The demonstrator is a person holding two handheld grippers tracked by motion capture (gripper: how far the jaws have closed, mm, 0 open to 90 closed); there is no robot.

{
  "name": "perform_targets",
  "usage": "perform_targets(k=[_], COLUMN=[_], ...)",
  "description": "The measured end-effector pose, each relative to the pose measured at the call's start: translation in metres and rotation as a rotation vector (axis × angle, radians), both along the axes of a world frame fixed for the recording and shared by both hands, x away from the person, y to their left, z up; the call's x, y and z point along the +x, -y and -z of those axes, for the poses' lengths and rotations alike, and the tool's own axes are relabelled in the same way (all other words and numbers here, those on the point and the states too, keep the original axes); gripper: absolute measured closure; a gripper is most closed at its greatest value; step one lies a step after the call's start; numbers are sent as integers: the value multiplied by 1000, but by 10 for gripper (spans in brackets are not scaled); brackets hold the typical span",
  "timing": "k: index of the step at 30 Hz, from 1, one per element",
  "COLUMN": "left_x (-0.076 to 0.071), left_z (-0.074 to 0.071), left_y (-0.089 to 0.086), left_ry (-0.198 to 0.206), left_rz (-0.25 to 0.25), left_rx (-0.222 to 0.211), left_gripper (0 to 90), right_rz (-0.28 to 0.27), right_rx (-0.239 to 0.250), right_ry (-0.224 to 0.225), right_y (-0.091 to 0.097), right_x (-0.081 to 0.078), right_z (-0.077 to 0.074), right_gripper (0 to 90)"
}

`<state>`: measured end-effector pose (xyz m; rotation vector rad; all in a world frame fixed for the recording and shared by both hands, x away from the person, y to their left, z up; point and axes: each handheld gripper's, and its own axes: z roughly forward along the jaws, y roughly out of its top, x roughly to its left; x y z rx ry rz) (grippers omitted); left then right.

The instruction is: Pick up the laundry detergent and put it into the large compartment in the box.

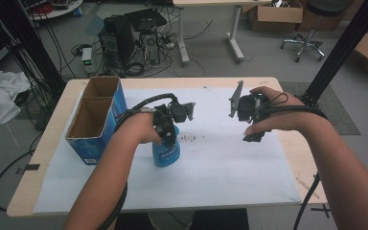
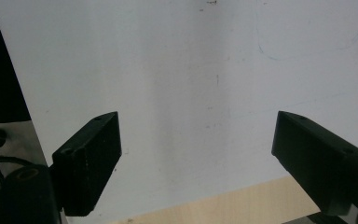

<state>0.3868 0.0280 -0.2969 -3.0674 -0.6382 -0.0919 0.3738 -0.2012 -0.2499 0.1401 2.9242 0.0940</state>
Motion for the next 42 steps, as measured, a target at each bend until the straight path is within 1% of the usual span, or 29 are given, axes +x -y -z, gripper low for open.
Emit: perform_targets(k=[2, 4, 5, 7, 8, 10, 12, 13, 14, 15, 16, 18, 20, 21, 23, 26, 27, 29, 33, 34, 35, 39, 42], left_x=[1, 1, 1, -1, -1, -3, -3, -2, -2, -2, -2, -2, -1, -1, 1, 3, 3, 3, 5, 6, 6, 9, 12], left_z=[0, 0, 0, 0, 0, 0, 0, -1, -1, -1, -1, -2, -4, -6, -12, -25, -28, -38, -55, -59, -64, -80, -91], left_y=[0, -1, -1, -2, -1, -1, 1, 1, 2, 2, 2, 2, 1, 0, -3, -7, -8, -10, -15, -16, -17, -23, -28], left_ry=[-4, -8, -10, -5, -5, -2, 0, -6, -1, -4, -8, 1, 10, 13, 0, -8, -2, 6, 0, 0, -1, 13, 8], left_rz=[-24, -33, -25, 15, 18, 44, 46, 45, 57, 58, 57, 64, 55, 42, 8, -44, -52, -67, -117, -137, -146, -199, -247], left_rx=[-10, -16, -19, -23, -24, -22, -18, -11, -10, -8, -3, 13, 21, 20, 19, 2, -2, -5, -6, -8, -2, -1, -6], left_gripper=[382, 383, 384, 386, 386, 388, 389, 389, 390, 390, 390, 390, 390, 390, 390, 389, 389, 389, 390, 389, 389, 389, 389], right_rz=[2, 1, 1, 3, 3, 7, 10, 11, 11, 11, 11, 10, 9, 9, 10, 11, 11, 11, 15, 12, 11, 15, 17], right_rx=[1, 0, 0, -3, -4, -1, -1, -3, -3, -5, 2, 1, -5, -5, -5, -6, 0, -3, -5, -5, -4, -4, -2], right_ry=[1, 1, 0, 1, 1, 0, 0, -1, -1, -2, -2, -3, -5, -3, -2, 2, 3, 5, 5, 7, 7, 8, 7], right_y=[0, 0, 0, 1, 1, 2, 3, 3, 3, 3, 2, 2, 1, 1, 1, 2, 2, 1, 1, 1, 1, 2, 2], right_x=[0, 0, 0, -1, -1, 0, 0, 1, 1, 1, 1, 1, 1, 0, 0, 0, 0, 0, -1, -2, -2, -3, -3], right_z=[0, 0, 0, 0, 0, 0, 1, 2, 2, 2, 2, 3, 3, 3, 2, 0, -1, -2, -3, -3, -3, -4, -4], right_gripper=[157, 157, 157, 157, 157, 157, 157, 157, 157, 157, 157, 157, 158, 158, 159, 158, 158, 159, 159, 159, 158, 159, 159])
